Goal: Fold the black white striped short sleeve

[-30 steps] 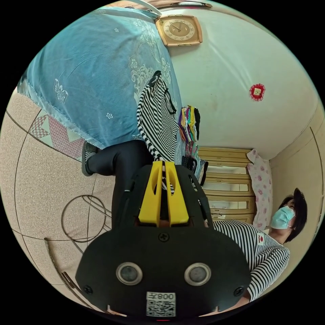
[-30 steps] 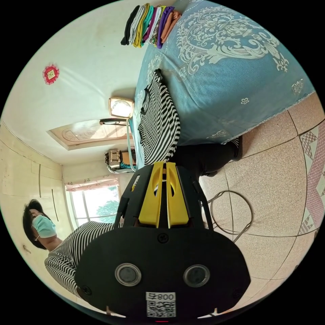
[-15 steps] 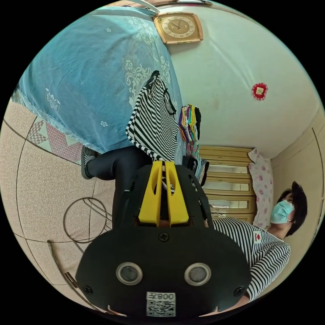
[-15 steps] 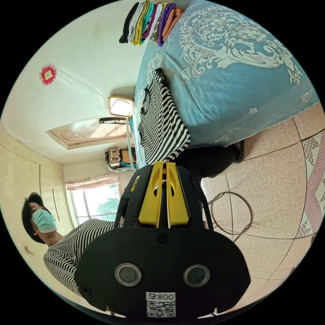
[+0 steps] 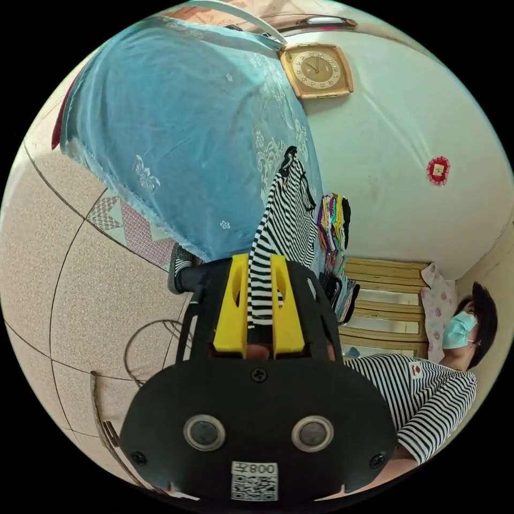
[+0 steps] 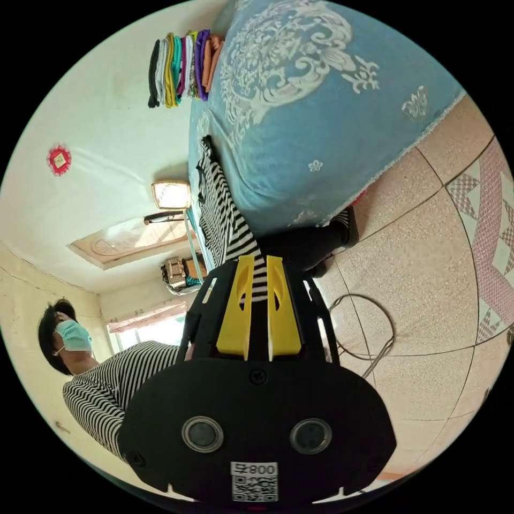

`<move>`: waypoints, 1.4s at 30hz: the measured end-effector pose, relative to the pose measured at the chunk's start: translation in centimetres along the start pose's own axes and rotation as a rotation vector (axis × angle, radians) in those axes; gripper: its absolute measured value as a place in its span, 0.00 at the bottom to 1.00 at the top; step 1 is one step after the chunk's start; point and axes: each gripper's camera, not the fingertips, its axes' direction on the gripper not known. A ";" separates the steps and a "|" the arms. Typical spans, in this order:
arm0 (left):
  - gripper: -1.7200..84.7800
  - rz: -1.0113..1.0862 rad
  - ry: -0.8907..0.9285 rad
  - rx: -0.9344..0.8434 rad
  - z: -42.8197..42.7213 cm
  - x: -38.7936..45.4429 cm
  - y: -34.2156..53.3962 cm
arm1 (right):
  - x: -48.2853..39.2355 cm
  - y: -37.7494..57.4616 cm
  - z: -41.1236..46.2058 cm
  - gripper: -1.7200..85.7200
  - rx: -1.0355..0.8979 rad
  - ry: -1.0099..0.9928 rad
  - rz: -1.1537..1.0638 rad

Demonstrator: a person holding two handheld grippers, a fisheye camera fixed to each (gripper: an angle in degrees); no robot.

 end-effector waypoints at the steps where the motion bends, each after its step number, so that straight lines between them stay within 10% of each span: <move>1: 0.11 0.040 -0.030 -0.005 1.0 1.2 -2.6 | -0.9 -1.1 0.1 0.07 0.015 0.012 -0.024; 18: 0.10 0.318 -0.297 -0.082 23.0 13.6 -31.8 | -26.4 -36.8 24.6 0.10 -0.105 0.312 -0.449; 30: 0.05 0.440 -0.171 -0.045 25.0 15.2 -32.7 | -35.1 -25.3 33.8 0.04 -0.052 0.603 -0.898; 42: 0.05 0.441 -0.165 0.040 25.2 16.3 -37.9 | -36.7 -27.6 34.3 0.02 0.055 0.669 -0.853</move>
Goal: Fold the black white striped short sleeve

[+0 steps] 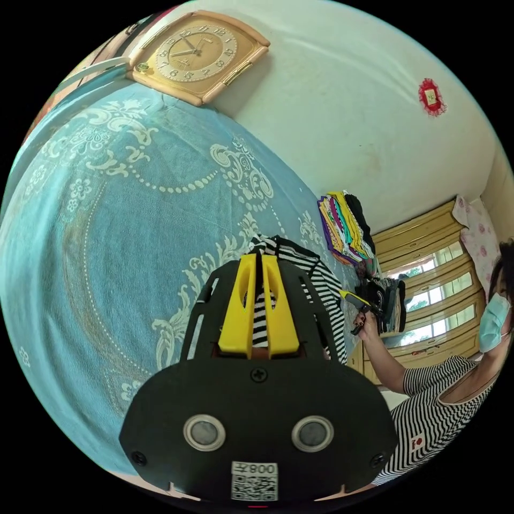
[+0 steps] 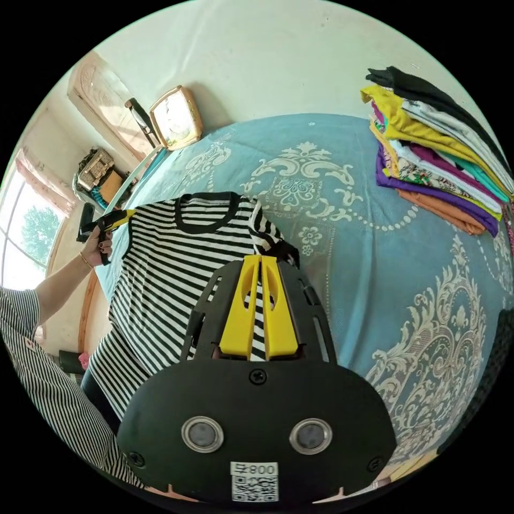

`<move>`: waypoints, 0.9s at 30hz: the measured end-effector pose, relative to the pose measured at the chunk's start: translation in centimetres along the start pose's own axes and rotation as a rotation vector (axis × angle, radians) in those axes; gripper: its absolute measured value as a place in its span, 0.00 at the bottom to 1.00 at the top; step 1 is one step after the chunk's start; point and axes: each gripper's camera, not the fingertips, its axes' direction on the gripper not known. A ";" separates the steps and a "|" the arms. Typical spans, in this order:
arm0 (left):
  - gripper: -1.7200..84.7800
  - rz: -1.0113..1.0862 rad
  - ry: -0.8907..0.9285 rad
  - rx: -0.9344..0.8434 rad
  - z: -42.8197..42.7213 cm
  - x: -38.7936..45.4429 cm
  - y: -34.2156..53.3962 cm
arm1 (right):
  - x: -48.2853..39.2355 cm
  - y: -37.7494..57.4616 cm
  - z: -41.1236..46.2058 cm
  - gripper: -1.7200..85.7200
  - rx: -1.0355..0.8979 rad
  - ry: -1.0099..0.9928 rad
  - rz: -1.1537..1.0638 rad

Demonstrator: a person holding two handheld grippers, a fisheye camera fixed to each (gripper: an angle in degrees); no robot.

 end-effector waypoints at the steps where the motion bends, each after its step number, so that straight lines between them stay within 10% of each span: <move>1: 0.05 0.006 -0.023 0.003 0.0 -0.2 -1.0 | 0.4 -0.4 -0.5 0.02 0.017 0.020 0.005; 27: 0.06 -0.062 -0.107 -0.131 6.7 -2.9 -7.9 | 9.0 -9.7 4.9 0.06 -0.152 -0.096 0.115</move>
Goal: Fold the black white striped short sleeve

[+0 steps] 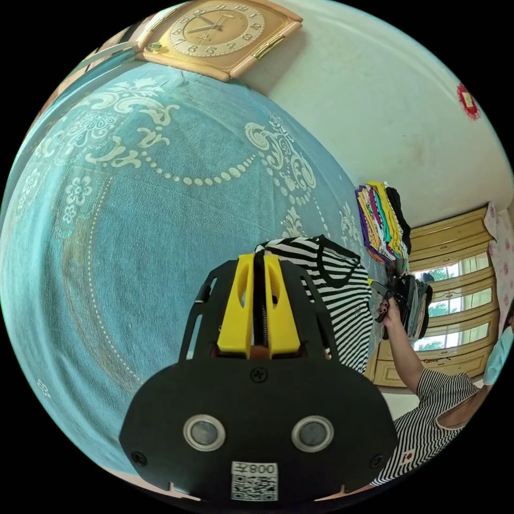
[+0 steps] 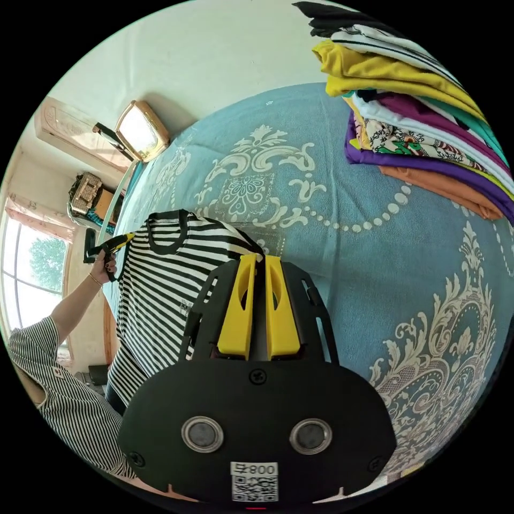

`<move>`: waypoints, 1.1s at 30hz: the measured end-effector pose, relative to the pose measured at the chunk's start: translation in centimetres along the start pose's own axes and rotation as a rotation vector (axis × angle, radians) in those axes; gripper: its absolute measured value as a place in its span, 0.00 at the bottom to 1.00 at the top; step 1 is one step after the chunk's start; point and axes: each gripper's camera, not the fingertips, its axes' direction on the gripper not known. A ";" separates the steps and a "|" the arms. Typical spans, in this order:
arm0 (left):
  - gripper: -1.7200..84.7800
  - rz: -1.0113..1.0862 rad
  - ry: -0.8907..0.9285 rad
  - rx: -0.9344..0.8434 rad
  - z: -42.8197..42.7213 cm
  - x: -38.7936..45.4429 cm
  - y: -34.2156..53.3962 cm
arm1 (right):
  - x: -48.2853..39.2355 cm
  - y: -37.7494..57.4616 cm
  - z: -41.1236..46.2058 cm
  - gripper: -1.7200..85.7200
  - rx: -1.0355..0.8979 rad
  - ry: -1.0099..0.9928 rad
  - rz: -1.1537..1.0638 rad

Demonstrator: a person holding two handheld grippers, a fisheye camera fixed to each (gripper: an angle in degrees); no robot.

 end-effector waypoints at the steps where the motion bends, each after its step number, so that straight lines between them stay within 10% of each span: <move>1: 0.06 0.011 0.003 0.028 -0.6 0.4 -0.1 | -0.3 -0.1 -0.2 0.06 -0.003 0.015 -0.010; 11: 0.06 0.083 -0.065 0.080 -1.8 2.4 -1.1 | -5.4 -2.3 -3.8 0.05 0.078 0.350 -0.144; 22: 0.10 0.129 -0.077 0.173 -2.4 4.2 -0.3 | -2.6 -3.6 -4.9 0.07 0.213 0.244 0.039; 33: 0.11 0.371 -0.187 -0.112 5.3 10.3 -3.3 | -15.8 -10.1 7.1 0.11 -0.066 0.204 -0.466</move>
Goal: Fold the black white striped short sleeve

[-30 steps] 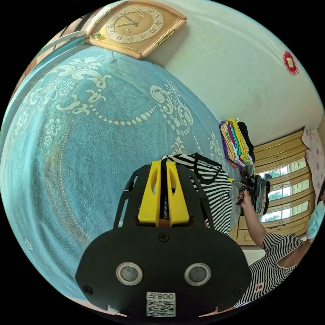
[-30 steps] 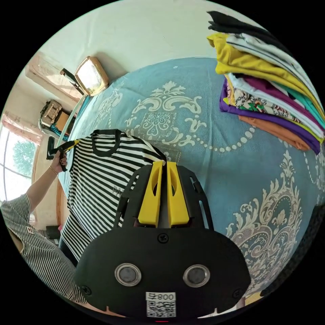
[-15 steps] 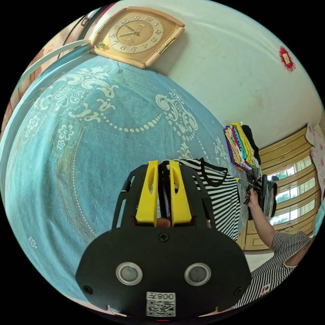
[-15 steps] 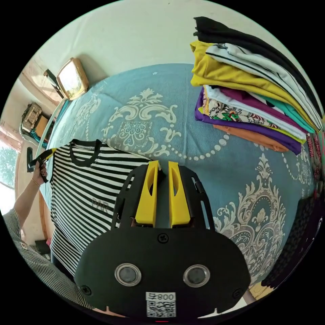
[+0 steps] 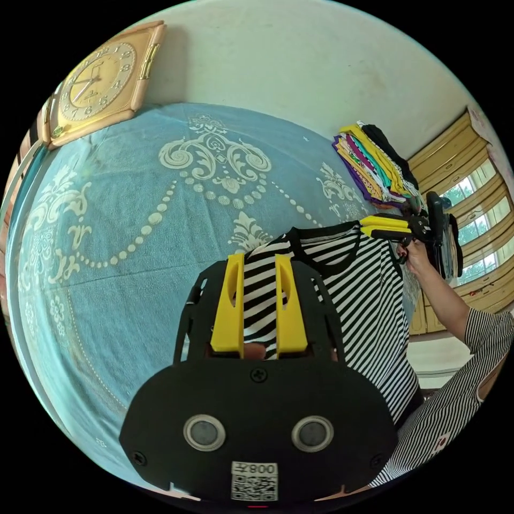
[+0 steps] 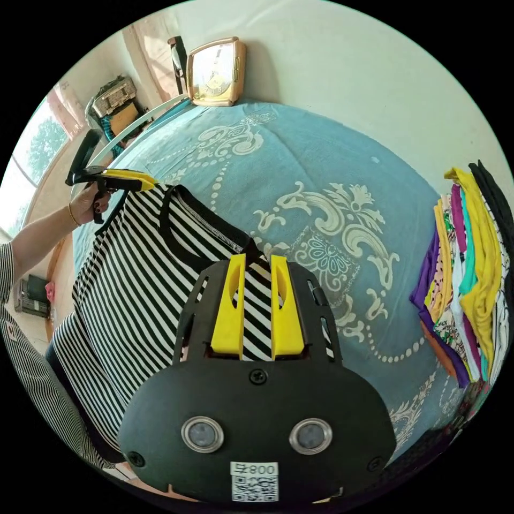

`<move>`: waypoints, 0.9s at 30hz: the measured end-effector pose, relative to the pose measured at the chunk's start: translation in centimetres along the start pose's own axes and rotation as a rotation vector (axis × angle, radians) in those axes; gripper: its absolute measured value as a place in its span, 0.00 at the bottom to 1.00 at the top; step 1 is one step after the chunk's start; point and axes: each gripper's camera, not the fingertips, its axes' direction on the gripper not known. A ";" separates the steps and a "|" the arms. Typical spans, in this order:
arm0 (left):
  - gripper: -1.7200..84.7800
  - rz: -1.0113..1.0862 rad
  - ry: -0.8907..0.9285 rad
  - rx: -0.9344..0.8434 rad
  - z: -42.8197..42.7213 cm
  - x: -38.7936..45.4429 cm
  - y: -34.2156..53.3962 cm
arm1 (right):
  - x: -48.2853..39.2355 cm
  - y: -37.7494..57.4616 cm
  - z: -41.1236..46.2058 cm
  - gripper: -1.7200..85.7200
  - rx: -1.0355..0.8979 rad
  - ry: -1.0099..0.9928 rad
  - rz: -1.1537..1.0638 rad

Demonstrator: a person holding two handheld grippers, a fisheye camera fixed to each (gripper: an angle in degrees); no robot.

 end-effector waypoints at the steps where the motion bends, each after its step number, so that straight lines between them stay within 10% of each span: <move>1: 0.09 -0.009 -0.017 -0.009 0.3 0.0 -0.1 | 0.1 -0.2 0.6 0.11 -0.018 0.002 0.001; 19: 0.10 -0.113 0.037 0.165 -4.1 -2.0 3.9 | 6.4 1.2 1.1 0.10 -0.018 -0.085 0.130; 27: 0.13 -0.274 0.103 0.149 -7.9 -4.5 16.5 | 12.8 17.3 -6.6 0.10 0.242 -0.216 0.417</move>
